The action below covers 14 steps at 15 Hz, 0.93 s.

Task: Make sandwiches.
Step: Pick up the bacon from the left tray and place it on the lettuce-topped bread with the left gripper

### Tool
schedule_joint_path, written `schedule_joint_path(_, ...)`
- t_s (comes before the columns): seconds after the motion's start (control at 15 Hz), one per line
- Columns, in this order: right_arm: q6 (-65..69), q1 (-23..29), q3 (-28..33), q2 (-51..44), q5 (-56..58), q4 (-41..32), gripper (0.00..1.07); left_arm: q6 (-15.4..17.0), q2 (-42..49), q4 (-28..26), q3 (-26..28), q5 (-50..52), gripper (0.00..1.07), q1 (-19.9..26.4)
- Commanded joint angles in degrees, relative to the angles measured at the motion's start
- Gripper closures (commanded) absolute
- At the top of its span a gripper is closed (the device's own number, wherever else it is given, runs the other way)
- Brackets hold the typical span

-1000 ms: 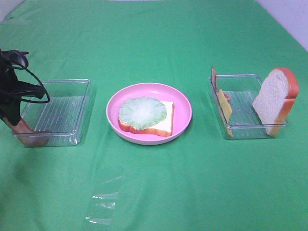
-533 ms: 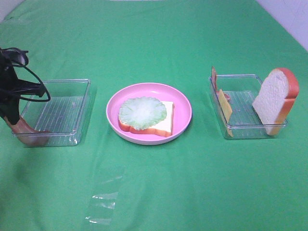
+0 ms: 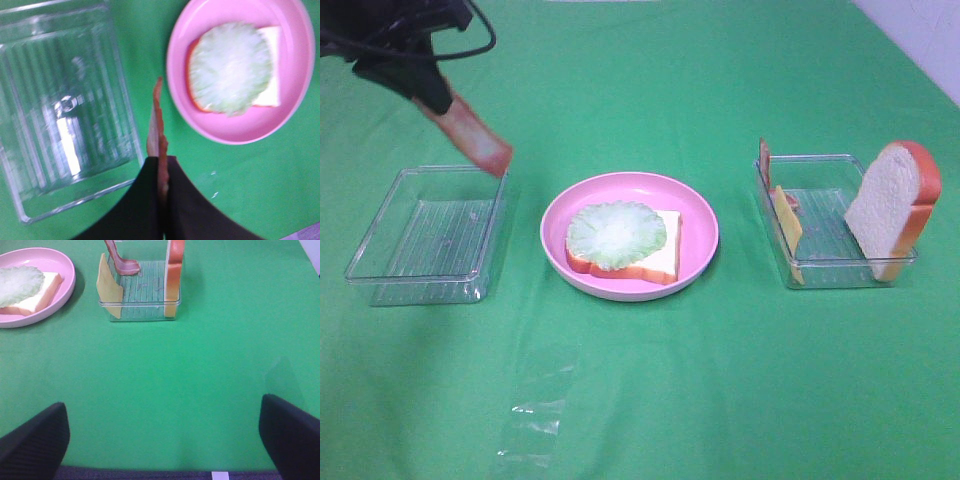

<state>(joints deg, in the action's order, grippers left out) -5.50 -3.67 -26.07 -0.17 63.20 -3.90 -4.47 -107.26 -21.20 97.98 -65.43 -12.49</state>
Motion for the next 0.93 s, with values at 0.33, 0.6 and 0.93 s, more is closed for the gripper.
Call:
schedule_joint_path(0.33, 0.0, -0.29, 0.11, -1.43, -0.29, -0.23, 0.09, -7.39, -12.55, -14.09, 12.89, 1.43, 1.07, -8.77)
schedule_joint_path(0.6, 0.0, -0.29, 0.11, -1.43, -0.29, -0.23, 0.09, -6.88, -22.86, -14.61, 22.57, 1.32, 1.07, -15.13)
schedule_joint_path(0.93, 0.0, -0.29, 0.11, -1.43, -0.29, -0.17, 0.09, -5.21, -28.76, -15.64, 27.22, 1.32, 1.07, -17.13)
